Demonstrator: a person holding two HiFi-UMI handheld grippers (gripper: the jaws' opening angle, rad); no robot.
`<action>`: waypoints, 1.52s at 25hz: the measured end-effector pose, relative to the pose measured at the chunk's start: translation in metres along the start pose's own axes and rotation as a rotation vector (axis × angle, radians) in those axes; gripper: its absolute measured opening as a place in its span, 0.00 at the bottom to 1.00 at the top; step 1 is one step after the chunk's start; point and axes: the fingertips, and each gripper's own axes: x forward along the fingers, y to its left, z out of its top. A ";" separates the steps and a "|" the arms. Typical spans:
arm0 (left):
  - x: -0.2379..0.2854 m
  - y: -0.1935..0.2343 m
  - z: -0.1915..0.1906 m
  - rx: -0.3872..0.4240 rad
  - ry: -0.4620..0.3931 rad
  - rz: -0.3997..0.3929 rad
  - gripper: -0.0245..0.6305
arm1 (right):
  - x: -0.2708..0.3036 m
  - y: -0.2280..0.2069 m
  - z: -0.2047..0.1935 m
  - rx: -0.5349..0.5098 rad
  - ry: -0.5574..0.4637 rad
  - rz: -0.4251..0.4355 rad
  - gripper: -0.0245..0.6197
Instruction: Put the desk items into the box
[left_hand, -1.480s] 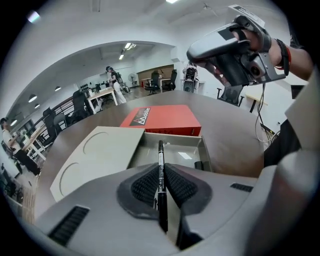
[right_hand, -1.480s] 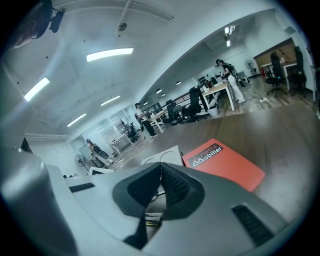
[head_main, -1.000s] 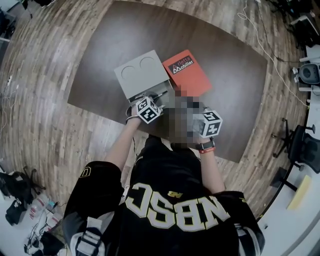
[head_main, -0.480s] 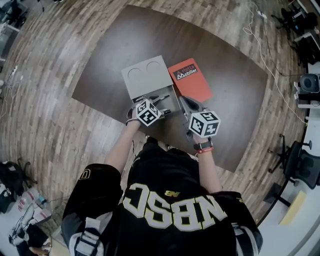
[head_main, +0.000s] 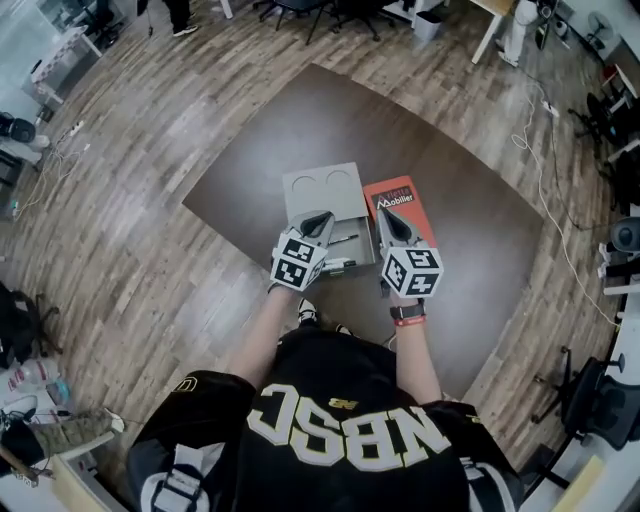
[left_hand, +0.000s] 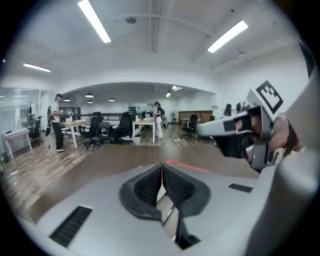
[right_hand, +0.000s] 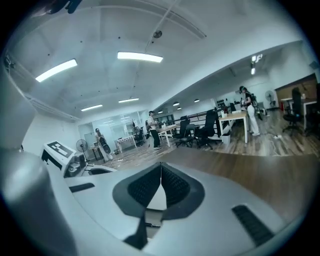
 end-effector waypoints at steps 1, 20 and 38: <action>-0.009 0.002 0.014 -0.026 -0.037 0.025 0.06 | 0.001 0.003 0.005 -0.002 -0.005 0.013 0.05; -0.127 -0.005 0.118 -0.036 -0.370 0.373 0.06 | -0.038 0.047 0.055 -0.169 -0.111 0.086 0.05; -0.179 -0.060 0.125 -0.015 -0.485 0.438 0.06 | -0.092 0.085 0.063 -0.194 -0.202 0.164 0.05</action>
